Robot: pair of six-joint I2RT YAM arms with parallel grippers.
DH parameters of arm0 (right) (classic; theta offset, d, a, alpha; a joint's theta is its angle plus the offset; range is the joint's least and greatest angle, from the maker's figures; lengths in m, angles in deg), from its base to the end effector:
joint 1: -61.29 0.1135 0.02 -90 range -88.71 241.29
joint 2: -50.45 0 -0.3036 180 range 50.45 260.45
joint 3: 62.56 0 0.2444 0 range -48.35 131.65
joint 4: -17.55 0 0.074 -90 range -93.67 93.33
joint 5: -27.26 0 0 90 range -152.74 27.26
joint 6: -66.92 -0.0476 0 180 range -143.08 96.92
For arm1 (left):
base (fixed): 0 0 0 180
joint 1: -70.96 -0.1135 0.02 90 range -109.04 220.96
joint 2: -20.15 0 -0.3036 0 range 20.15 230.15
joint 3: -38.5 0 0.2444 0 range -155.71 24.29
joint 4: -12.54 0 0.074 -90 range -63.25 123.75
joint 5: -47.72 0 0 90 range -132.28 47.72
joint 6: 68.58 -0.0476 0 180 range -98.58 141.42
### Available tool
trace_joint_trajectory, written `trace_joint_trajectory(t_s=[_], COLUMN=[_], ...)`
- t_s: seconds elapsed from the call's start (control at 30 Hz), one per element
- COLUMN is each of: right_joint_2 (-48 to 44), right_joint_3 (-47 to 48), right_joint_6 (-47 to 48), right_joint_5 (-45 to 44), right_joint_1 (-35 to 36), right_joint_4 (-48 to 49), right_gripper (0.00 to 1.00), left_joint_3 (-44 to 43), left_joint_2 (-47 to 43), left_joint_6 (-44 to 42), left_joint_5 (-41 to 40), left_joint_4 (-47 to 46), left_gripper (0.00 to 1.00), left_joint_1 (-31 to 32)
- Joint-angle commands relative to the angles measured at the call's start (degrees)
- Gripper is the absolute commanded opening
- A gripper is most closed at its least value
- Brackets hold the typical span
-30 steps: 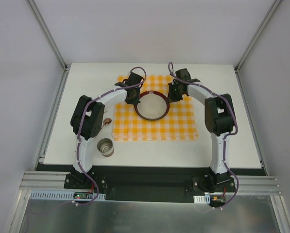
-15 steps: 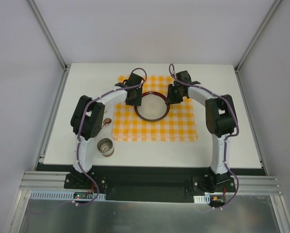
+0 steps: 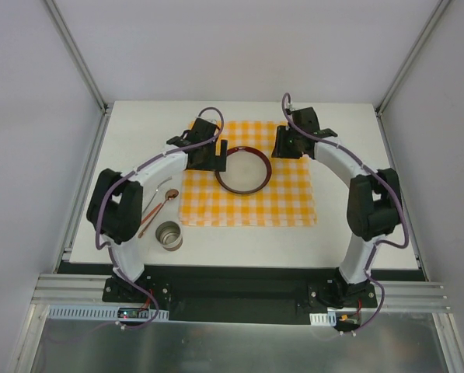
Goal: Set the dinner table for one person
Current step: Move the plate onto the napkin, then move the napkin to the center of the board.
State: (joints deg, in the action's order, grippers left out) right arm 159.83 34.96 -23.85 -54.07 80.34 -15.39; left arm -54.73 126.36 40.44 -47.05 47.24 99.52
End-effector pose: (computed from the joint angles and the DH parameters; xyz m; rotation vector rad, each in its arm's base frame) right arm 0.4191 0.1523 0.2644 -0.4497 2.3250 0.3463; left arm 0.3749 -0.1995 0.2603 0.1623 2.4135 -0.2855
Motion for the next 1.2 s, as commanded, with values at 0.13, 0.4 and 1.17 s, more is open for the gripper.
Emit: trace_joint_trajectory(t_s=[0.13, 0.4, 1.17], right_joint_2=[-10.15, -9.54, -7.6], right_joint_3=[-8.23, -15.72, -26.87], right_joint_6=[0.16, -2.12, -8.27], right_joint_5=[-4.45, -4.36, -2.6], right_joint_1=[0.9, 0.9, 0.9], right_joint_4=[0.96, 5.27, 12.65], right_gripper=[0.0, 0.0, 0.01], left_joint_3=[4.75, 6.25, 16.0], left_joint_2=[-7.6, -3.92, 0.75], left_joint_6=[2.06, 2.77, 4.62], left_joint_5=[0.2, -0.23, -2.34], left_joint_4=[0.43, 0.51, -2.21], left_gripper=[0.27, 0.0, 0.0], left_joint_1=[1.15, 3.26, 3.52])
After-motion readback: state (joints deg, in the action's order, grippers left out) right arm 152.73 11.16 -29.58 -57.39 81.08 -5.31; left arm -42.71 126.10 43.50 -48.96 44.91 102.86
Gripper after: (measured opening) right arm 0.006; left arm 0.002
